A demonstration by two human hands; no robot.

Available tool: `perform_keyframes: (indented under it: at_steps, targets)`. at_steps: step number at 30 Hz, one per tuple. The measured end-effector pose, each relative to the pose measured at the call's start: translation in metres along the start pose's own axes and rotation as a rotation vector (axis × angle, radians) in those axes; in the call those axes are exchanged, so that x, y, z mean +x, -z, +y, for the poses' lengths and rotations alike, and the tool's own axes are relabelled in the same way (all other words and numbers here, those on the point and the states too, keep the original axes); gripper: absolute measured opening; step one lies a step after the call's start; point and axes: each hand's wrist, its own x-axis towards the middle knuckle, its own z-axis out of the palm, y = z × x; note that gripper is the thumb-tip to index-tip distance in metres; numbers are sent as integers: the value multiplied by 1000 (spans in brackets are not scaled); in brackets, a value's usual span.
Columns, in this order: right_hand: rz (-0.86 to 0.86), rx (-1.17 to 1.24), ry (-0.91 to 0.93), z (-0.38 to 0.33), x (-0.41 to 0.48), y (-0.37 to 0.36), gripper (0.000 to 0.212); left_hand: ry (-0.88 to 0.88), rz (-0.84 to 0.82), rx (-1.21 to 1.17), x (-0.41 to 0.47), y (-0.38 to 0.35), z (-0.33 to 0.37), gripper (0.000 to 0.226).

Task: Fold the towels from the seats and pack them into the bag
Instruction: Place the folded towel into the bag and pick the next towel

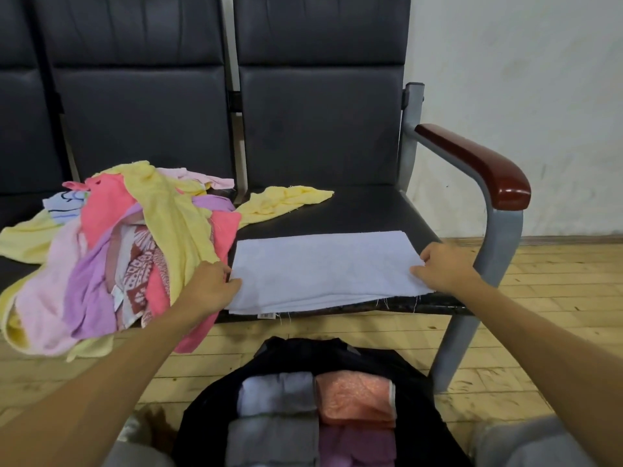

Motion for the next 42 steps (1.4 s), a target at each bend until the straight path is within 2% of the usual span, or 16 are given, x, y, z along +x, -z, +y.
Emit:
perform_keyframes:
  at_steps: [2, 5, 6, 8, 11, 13, 15, 16, 18, 21, 24, 29, 31, 33, 37, 42]
  targets:
    - [-64, 71, -116, -2, 3, -2, 37, 61, -56, 160, 5, -5, 2, 37]
    - [-110, 121, -205, -7, 4, -2, 38, 121, -103, 352, 9, -13, 11, 53]
    - [-107, 143, -216, -8, 5, -4, 36, 126, -108, 370, 9, -14, 15, 53]
    - [-106, 182, -237, -10, 7, -6, 32, 109, -120, 345, 11, -18, 20, 38]
    - [-111, 265, -251, -14, 9, -6, 31, 119, -113, -6, 6, -23, 32, 31]
    - [-100, 377, -259, -16, 10, -5, 27, 190, -111, -314, 1, -23, 39, 28]
    - [-111, 475, -263, -16, 11, -3, 13, 322, -106, -580, -1, -19, 40, 29]
    - [-153, 506, -272, -15, 10, -1, 9, 398, -123, -705, -2, -15, 40, 25]
    - [-330, 557, -300, -11, 8, 2, 25, 512, -220, -939, -8, -5, 42, 13]
    - [-506, 657, -316, -5, 1, 3, 35, 541, -308, -1100, -16, 8, 43, 6]
    - [-477, 813, -334, -9, -4, -4, 29, 568, -198, -1189, -14, 14, 40, 21]
    - [-330, 798, -323, -22, -9, -14, 18, 486, -55, -1088, -15, 27, 50, 33]
    - [-312, 799, -313, -24, -11, -13, 8, 434, -19, -1023, -13, 32, 65, 34]
    - [-319, 838, -311, -23, -13, -13, 8, 363, -4, -899, -11, 31, 85, 31]
    - [-347, 927, -307, -20, -12, -15, 11, 229, -106, -712, -12, 10, 136, 4]
    - [-418, 975, -305, -16, -8, -14, 20, 131, -209, -495, -14, -35, 182, 17]
